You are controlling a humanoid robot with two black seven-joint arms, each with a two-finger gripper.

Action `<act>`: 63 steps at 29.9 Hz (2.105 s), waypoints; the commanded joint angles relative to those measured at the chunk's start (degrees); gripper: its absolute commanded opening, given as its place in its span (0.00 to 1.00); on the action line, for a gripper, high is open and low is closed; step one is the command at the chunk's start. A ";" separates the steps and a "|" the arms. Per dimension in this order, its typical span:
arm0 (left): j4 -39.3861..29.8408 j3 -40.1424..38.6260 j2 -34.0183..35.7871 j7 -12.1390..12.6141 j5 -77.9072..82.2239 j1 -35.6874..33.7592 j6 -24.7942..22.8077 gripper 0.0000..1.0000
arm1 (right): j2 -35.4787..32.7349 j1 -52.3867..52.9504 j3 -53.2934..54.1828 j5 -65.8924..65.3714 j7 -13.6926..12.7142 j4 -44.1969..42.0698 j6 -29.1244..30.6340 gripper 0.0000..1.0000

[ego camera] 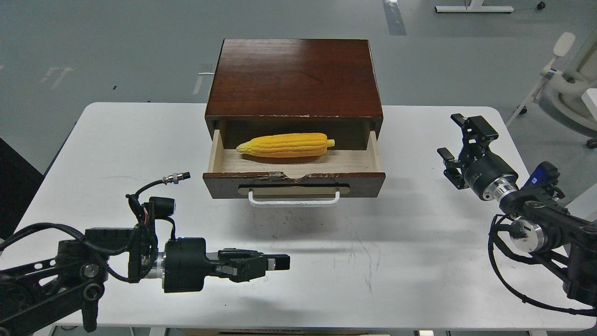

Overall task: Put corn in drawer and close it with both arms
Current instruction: 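Bring the left gripper down in front of the drawer's white handle, then push the drawer front with the left gripper into the cabinet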

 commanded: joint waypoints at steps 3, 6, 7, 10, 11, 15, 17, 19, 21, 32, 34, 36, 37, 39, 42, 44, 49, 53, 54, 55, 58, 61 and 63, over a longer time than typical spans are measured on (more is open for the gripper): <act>3.08 -1.15 -2.26 0.00 -5.27 0.15 1.24 0.00 | 0.01 -0.30 0.01 0.00 0.00 0.01 0.01 0.97; 4.22 -1.33 -3.31 0.00 -5.62 0.15 2.65 0.00 | 0.10 -0.30 0.01 0.00 0.00 0.01 0.01 0.97; 5.00 -1.33 -3.93 0.00 -5.62 0.15 3.17 0.00 | 0.18 -0.30 0.01 0.00 0.00 0.01 -0.07 0.97; 7.72 -1.33 -5.60 0.00 -5.62 0.15 3.53 0.00 | 0.36 -0.30 0.10 0.00 0.00 0.01 -0.16 0.97; 8.26 -1.41 -5.86 0.00 -5.62 0.15 3.62 0.00 | 0.36 -0.30 0.10 0.00 0.00 0.01 -0.16 0.97; 10.54 -1.41 -6.57 0.00 -5.62 0.15 3.71 0.00 | 0.27 -0.39 0.10 0.00 0.00 0.01 -0.16 0.97; 11.08 -1.41 -6.75 0.00 -5.62 0.15 3.71 0.00 | 0.27 -0.66 0.10 0.00 0.00 0.01 -0.16 0.97; 12.04 -1.68 -7.18 0.00 -5.62 0.15 3.71 0.00 | 0.19 -0.83 0.10 0.00 0.00 0.09 -0.16 0.97; 12.22 -2.29 -7.27 0.00 -5.71 0.15 3.36 0.00 | 0.18 -0.83 0.10 0.00 0.00 0.01 -0.16 0.97; 13.45 -2.56 -7.97 0.00 -7.03 -0.65 2.82 0.00 | 0.10 -0.92 0.10 0.00 0.00 0.10 -0.16 0.97; 13.89 -2.64 -7.98 0.00 -7.38 -0.73 3.00 0.00 | 0.18 -1.18 0.19 0.00 0.00 0.10 -0.16 0.97; 14.59 -2.91 -8.41 0.00 -7.56 -0.91 3.00 0.00 | 0.18 -1.27 0.10 0.00 0.00 0.10 -0.16 0.97; 14.59 -2.91 -8.42 0.00 -7.56 -0.91 3.00 0.00 | 0.18 -1.27 0.10 0.00 0.00 0.10 -0.16 0.97; 15.82 -3.35 -9.81 0.00 -7.56 -1.61 2.74 0.00 | 0.10 -1.36 0.19 0.00 0.00 0.10 -0.16 0.97; 17.13 -3.44 -10.43 0.00 -7.56 -2.40 2.83 0.00 | 0.10 -1.36 0.19 0.00 0.00 0.10 -0.16 0.97; 17.75 -3.44 -10.70 0.00 -7.65 -2.84 2.83 0.00 | 0.01 -1.36 0.19 0.00 0.00 0.10 -0.16 0.97; 19.95 -3.44 -12.10 0.00 -7.65 -4.51 2.65 0.00 | -0.17 -1.36 0.19 0.00 0.00 0.10 -0.16 0.97; 22.23 -3.44 -12.46 0.00 -7.82 -6.27 2.74 0.00 | -0.08 -1.80 0.19 0.00 0.00 0.18 -0.16 0.97; 22.76 -3.44 -12.81 0.00 -7.91 -6.53 2.65 0.00 | -0.08 -1.89 0.19 0.00 0.00 0.18 -0.16 0.97; 23.72 -3.35 -13.68 0.00 -8.61 -7.14 2.65 0.00 | -0.08 -1.89 0.19 0.00 0.00 0.18 -0.16 0.97; 25.31 -3.26 -14.83 0.00 -9.84 -8.37 2.65 0.00 | -0.08 -1.97 0.19 0.00 0.00 0.18 -0.16 0.97; 27.33 -3.26 -15.09 0.00 -10.02 -9.52 2.65 0.00 | -0.17 -2.32 0.19 0.00 0.00 0.18 -0.25 0.97; 28.30 -3.35 -15.62 0.00 -10.11 -9.96 2.74 0.00 | -0.17 -2.41 0.19 0.00 0.00 0.18 -0.25 0.97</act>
